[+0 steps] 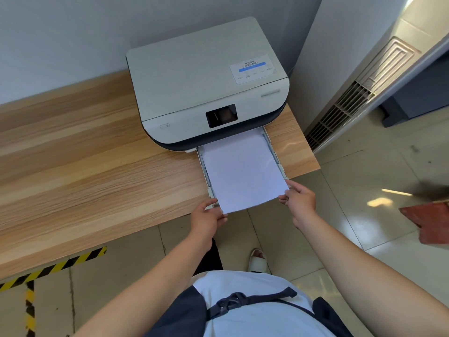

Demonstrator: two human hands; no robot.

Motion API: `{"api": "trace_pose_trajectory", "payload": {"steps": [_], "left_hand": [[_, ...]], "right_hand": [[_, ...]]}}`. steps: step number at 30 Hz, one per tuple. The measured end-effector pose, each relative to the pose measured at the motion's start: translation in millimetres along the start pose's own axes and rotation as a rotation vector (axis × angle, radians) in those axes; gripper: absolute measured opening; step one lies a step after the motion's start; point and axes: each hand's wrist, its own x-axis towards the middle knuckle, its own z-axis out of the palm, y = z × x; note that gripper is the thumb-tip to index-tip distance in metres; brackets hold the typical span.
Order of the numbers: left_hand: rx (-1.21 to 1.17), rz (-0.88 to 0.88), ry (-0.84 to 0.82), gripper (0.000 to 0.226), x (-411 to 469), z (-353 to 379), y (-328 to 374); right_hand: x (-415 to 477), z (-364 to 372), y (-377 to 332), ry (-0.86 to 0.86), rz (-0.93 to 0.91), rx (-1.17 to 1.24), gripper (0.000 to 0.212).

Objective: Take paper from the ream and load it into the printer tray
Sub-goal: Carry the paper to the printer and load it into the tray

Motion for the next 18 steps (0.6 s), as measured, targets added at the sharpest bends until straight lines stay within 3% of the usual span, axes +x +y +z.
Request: {"api": "trace_pose_trajectory", "payload": {"steps": [6,15,18], "left_hand": [[0.046,0.051,0.046,0.035,21.6,2.3,16.7],[-0.006,0.069,-0.056,0.040,26.7,-9.2,31.8],[0.184,0.178,0.000,0.037,19.2,-15.6,19.3]], "right_hand": [[2.7,21.0,-17.4,-0.018,-0.020,0.023,0.039],[-8.9,16.4,-16.5,-0.154,-0.019,0.142,0.056],[-18.0,10.4,-4.1,-0.094,-0.083,0.014,0.051]]}}
